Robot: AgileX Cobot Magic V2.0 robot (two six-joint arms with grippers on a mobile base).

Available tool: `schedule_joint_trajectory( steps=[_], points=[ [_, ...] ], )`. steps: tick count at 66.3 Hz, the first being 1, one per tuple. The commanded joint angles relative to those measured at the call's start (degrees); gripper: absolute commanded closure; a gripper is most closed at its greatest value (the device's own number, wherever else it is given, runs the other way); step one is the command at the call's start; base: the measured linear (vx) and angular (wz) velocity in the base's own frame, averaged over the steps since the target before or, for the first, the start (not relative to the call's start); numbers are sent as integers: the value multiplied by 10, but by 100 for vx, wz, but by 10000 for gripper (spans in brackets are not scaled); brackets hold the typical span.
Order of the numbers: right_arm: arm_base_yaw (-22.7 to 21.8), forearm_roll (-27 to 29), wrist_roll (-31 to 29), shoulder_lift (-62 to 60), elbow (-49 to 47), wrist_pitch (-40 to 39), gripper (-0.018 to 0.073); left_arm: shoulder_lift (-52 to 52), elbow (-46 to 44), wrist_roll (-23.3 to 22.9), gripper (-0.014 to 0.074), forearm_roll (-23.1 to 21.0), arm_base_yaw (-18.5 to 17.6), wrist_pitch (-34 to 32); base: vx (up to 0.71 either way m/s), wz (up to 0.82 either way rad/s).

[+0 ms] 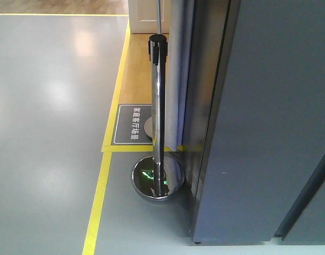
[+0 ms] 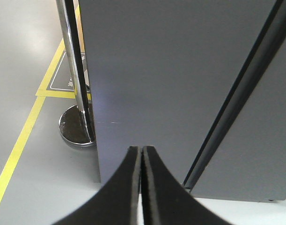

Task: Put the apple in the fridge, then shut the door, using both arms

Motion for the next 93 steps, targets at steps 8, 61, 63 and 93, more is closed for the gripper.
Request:
schedule_joint_trajectory(
  steps=[8,61,63,93],
  points=[
    [-2,-11,-2,5,-18,-37,561,-33,50,-15,602,-6,0,-88,0,0],
    [-2,-11,-2,6,-18,-37,561,-39,64,-104,602,116,0,-86,0,0],
    [-2,-11,-2,6,-18,-37,561,-39,64,-108,602,121,0,-86,0,0],
    [-2,-11,-2,6,-18,-37,561,-39,64,-136,602,147,0,-86,0,0]
  ],
)
